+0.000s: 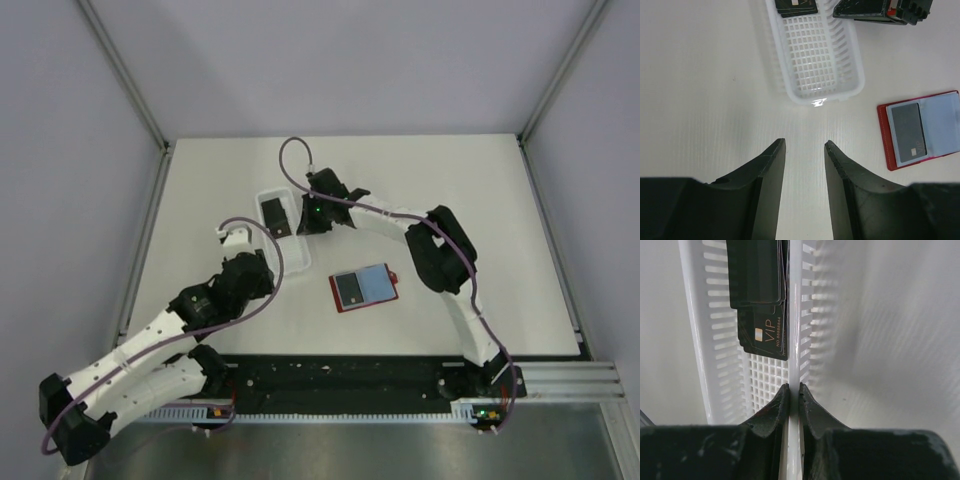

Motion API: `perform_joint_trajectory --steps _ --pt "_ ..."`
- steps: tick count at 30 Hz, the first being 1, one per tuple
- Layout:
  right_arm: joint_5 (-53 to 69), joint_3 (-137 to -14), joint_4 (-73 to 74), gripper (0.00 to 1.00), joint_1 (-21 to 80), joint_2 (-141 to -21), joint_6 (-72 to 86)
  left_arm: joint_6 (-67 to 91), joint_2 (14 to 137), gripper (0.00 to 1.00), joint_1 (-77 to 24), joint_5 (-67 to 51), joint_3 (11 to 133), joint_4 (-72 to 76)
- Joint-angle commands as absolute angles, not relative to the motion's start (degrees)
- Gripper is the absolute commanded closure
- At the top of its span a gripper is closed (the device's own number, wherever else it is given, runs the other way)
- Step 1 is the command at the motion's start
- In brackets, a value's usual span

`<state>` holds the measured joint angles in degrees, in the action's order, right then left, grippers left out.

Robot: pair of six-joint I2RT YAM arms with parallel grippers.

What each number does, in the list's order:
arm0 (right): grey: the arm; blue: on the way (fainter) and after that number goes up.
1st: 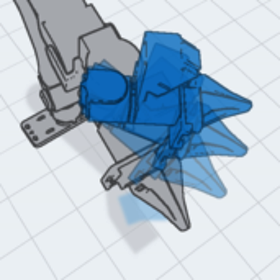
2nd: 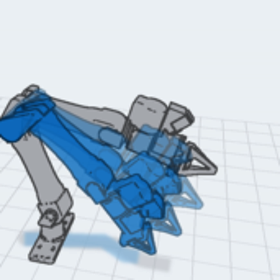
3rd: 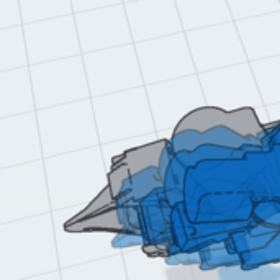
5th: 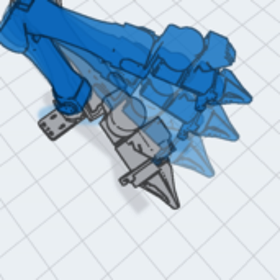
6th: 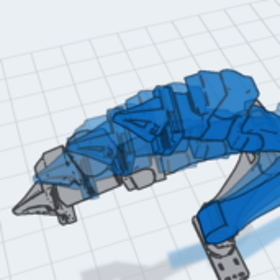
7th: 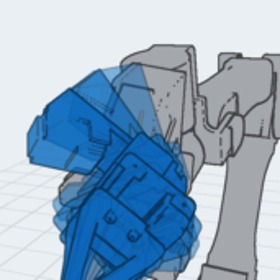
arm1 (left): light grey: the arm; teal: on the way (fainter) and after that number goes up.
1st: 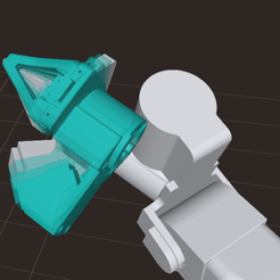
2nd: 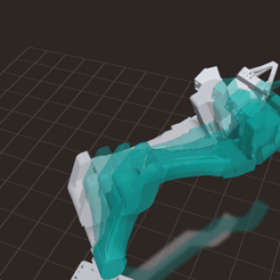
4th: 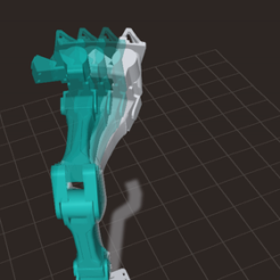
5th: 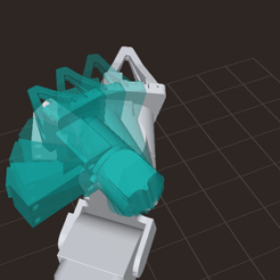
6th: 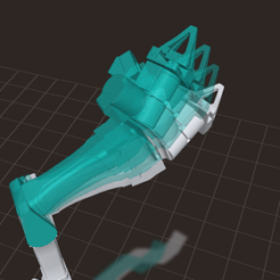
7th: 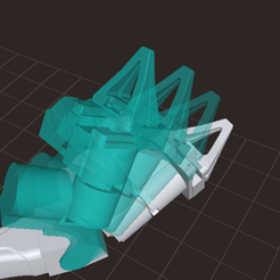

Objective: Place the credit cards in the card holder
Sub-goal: Move the storage box to the center of the board.

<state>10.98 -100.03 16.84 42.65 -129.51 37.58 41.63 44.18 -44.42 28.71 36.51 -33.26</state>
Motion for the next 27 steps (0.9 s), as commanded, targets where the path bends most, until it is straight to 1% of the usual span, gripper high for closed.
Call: perform_joint_trajectory --steps 1,4,8,11,19,27 --pt "11.51 -98.88 16.87 0.98 39.29 -124.28 31.83 39.82 45.09 0.58 -43.51 27.78 36.47 -29.89" --pt "11.34 -99.23 18.10 1.00 38.50 -123.14 27.70 39.46 45.79 0.60 -43.16 27.34 36.39 -29.27" --pt "9.32 -100.28 21.96 1.00 37.62 -122.08 21.55 38.76 46.32 0.63 -42.72 26.28 36.12 -28.04" --pt "10.19 -99.58 23.29 1.00 36.13 -121.29 18.47 38.23 47.11 0.65 -42.28 25.67 36.21 -27.34" --pt "10.29 -95.89 25.48 1.00 32.52 -118.83 10.65 36.91 49.22 0.65 -40.78 23.65 36.47 -25.58" --pt "5.71 -94.40 29.27 1.00 30.24 -117.69 4.66 35.86 53.69 0.65 -39.03 21.98 38.40 -21.89"
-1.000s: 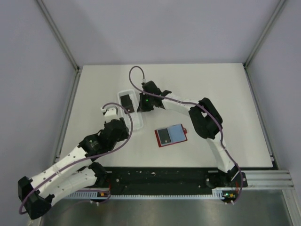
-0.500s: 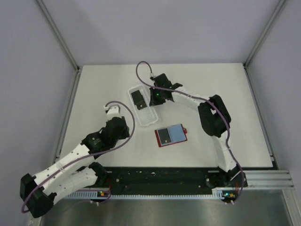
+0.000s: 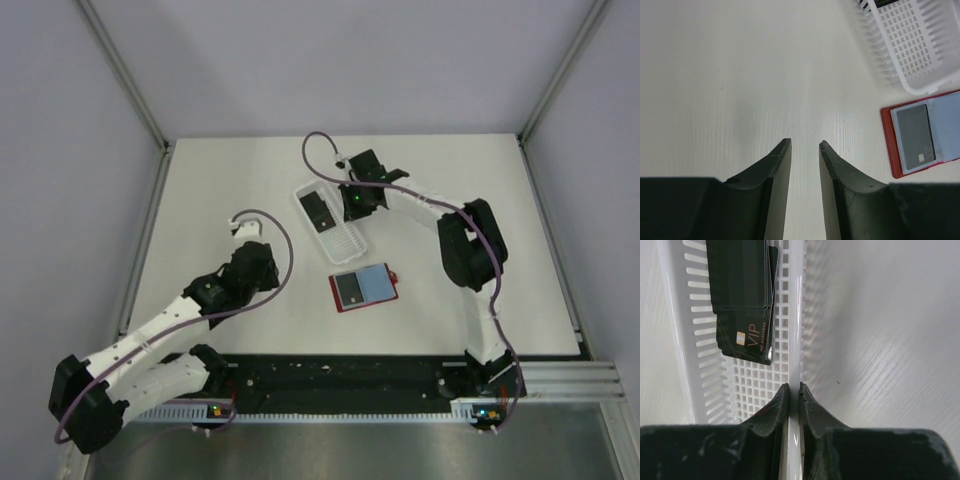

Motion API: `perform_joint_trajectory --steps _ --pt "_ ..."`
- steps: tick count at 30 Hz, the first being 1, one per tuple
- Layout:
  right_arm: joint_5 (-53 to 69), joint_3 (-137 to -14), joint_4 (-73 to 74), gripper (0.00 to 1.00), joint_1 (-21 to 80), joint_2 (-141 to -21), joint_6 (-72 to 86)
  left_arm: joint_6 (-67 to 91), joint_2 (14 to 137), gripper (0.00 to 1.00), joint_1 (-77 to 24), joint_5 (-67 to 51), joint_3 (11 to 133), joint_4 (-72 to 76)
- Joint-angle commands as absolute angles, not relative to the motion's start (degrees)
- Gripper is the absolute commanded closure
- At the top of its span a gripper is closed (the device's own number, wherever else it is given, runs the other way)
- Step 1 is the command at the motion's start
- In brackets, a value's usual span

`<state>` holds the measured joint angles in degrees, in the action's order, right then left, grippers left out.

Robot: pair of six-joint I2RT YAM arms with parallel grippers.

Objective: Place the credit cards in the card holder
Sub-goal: Move the storage box to the center of the board.

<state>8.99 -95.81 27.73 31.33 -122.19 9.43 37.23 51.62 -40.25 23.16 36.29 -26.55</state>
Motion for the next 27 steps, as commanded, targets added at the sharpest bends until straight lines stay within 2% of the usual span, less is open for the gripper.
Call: perform_joint_trajectory --steps 1,2,6,10,22,27 --pt "5.80 -93.70 29.44 1.00 29.97 -117.25 4.66 35.69 54.75 0.65 -38.50 21.54 39.02 -21.19" --pt "5.89 -93.43 29.44 1.00 29.54 -116.90 4.48 35.60 55.97 0.64 -38.06 21.01 39.63 -20.14" --pt "5.54 -93.34 29.53 0.71 29.09 -114.97 4.22 35.25 61.51 0.65 -35.51 17.85 42.71 -16.01" --pt "5.19 -95.79 29.53 0.61 29.09 -113.82 4.13 35.24 68.80 0.69 -33.58 15.04 45.96 -12.31" --pt "16.07 -110.99 29.53 0.60 29.18 -122.25 10.28 36.03 87.17 0.84 -31.82 12.40 54.05 -3.08" --pt "18.19 -114.60 29.44 0.60 29.27 -127.35 11.25 37.00 92.36 0.86 -29.10 9.59 54.84 2.54"
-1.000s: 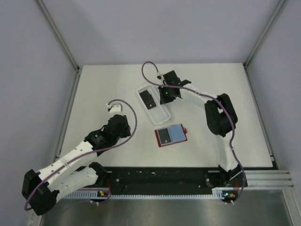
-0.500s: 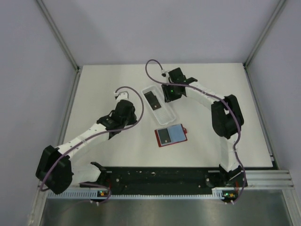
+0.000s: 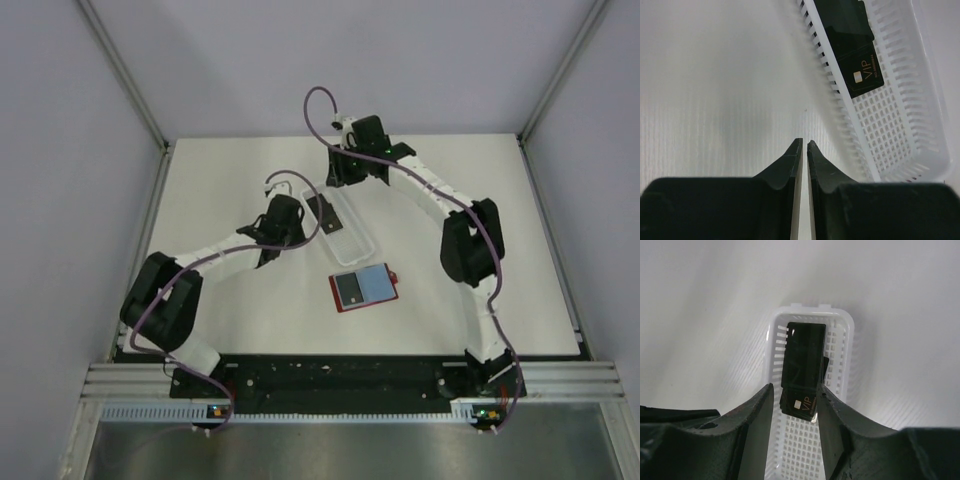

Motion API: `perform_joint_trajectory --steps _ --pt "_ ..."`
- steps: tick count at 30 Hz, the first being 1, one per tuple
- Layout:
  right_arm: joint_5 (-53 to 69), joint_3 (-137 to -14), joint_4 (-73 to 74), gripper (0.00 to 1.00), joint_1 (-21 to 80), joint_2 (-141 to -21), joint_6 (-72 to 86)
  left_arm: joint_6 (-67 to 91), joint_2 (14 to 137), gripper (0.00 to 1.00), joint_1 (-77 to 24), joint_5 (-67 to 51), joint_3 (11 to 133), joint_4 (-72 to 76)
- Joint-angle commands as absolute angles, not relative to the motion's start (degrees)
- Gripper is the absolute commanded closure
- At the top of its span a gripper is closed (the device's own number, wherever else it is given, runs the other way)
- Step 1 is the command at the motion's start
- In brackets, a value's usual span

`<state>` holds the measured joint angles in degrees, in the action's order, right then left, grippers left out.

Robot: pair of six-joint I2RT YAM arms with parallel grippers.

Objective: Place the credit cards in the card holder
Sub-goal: Move the storage box to the center of the board.

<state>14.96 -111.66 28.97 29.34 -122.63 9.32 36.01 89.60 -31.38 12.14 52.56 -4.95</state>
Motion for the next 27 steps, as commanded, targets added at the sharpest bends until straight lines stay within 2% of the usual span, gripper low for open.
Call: perform_joint_trajectory --steps 1,8,17,27 --pt "18.19 -114.96 29.44 0.60 29.27 -128.05 11.42 37.44 93.24 0.87 -28.40 8.45 54.84 3.59" --pt "17.76 -115.31 28.39 0.62 29.79 -130.87 11.60 37.88 99.13 0.96 -25.23 0.36 57.12 9.14" --pt "15.74 -115.22 28.30 0.62 30.15 -132.98 11.86 39.11 104.67 1.00 -23.64 -5.62 59.59 13.89" --pt "13.54 -116.01 28.39 0.63 31.11 -134.91 12.22 39.73 106.52 1.00 -22.76 -5.98 59.41 14.33"
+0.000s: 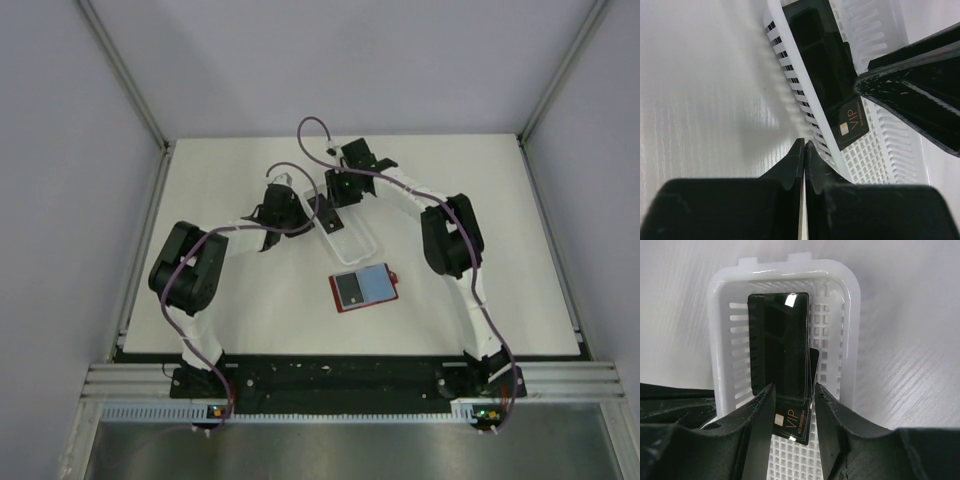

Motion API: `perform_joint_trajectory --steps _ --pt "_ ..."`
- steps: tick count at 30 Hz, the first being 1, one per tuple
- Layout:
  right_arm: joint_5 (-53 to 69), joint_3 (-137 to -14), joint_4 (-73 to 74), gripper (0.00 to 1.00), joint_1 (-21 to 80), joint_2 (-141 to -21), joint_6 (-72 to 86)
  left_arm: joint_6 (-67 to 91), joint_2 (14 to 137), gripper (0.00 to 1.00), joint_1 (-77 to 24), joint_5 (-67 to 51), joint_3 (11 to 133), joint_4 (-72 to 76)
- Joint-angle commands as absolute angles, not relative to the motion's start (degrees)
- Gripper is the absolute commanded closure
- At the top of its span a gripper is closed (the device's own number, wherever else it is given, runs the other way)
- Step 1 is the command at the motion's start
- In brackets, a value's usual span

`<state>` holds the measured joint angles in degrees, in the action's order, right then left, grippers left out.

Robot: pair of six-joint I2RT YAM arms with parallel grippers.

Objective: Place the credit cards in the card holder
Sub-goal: Move the storage box to the center of the board, then pick up the credit card from the storage box.

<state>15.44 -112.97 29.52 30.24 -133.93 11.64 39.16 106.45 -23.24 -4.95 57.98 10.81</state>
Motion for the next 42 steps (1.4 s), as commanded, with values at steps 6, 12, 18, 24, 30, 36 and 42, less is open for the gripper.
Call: perform_joint_trajectory --steps 6,12,18,24,30,36,42 --pt "12.30 -116.72 28.65 0.63 31.29 -136.32 13.62 39.73 107.05 1.00 -22.50 -6.59 59.41 14.50" --pt "14.15 -117.25 28.74 0.62 31.20 -137.11 14.06 39.64 107.31 1.00 -22.32 -7.21 59.50 14.68" --pt "16.35 -117.33 28.65 0.62 31.29 -137.28 13.89 39.64 107.84 1.00 -22.32 -8.17 59.94 14.76" --pt "13.81 -117.25 28.83 0.62 31.46 -137.46 13.71 39.64 108.02 1.00 -22.32 -8.26 60.03 14.68" --pt "12.48 -117.51 29.35 0.62 31.99 -137.55 12.66 39.46 108.37 1.00 -22.24 -8.70 60.29 14.77" --pt "13.44 -117.77 29.71 0.62 32.34 -137.90 12.22 39.55 108.46 1.00 -22.15 -9.05 60.47 14.68" --pt "17.13 -118.21 29.62 0.62 32.34 -138.08 12.22 39.55 108.72 1.00 -22.15 -9.23 60.56 14.68"
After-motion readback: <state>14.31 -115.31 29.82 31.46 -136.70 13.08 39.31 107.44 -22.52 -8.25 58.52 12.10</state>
